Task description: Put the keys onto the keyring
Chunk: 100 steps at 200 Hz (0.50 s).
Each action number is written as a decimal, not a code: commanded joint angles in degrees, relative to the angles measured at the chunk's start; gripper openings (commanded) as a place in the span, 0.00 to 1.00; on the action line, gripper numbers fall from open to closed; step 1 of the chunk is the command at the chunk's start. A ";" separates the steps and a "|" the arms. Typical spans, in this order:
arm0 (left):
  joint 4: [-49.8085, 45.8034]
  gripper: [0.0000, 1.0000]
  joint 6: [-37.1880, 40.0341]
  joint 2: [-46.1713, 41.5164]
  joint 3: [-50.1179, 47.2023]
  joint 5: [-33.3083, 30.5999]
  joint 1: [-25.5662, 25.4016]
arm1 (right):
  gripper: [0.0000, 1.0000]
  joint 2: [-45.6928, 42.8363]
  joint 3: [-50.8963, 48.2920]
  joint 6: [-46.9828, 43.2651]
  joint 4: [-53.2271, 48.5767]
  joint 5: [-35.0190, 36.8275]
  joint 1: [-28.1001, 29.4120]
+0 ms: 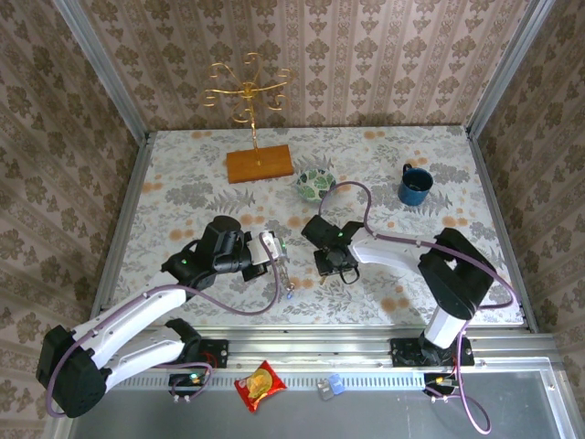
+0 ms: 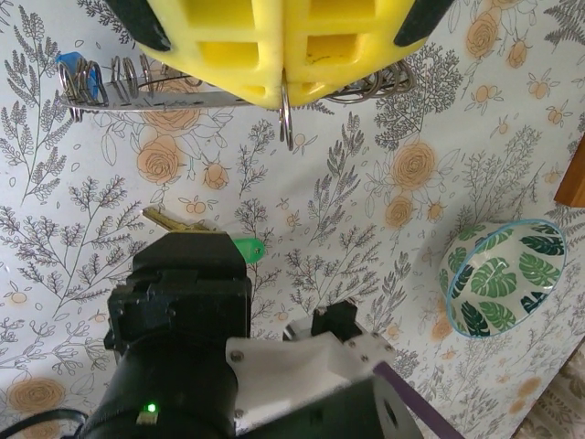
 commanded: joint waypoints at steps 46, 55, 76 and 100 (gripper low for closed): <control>2.11 0.00 0.81 0.28 -0.11 0.55 -0.50 | 0.41 4.03 3.42 7.87 -2.39 3.28 0.79; 2.12 0.00 0.86 0.36 -0.12 0.59 -0.50 | 0.39 4.56 3.70 8.51 -2.74 4.03 0.81; 2.20 0.00 0.81 0.40 -0.17 0.59 -0.48 | 0.37 5.23 4.06 9.04 -3.11 5.15 0.87; 2.16 0.00 0.92 0.39 -0.26 0.51 -0.57 | 0.35 5.88 4.64 9.04 -3.75 6.10 0.93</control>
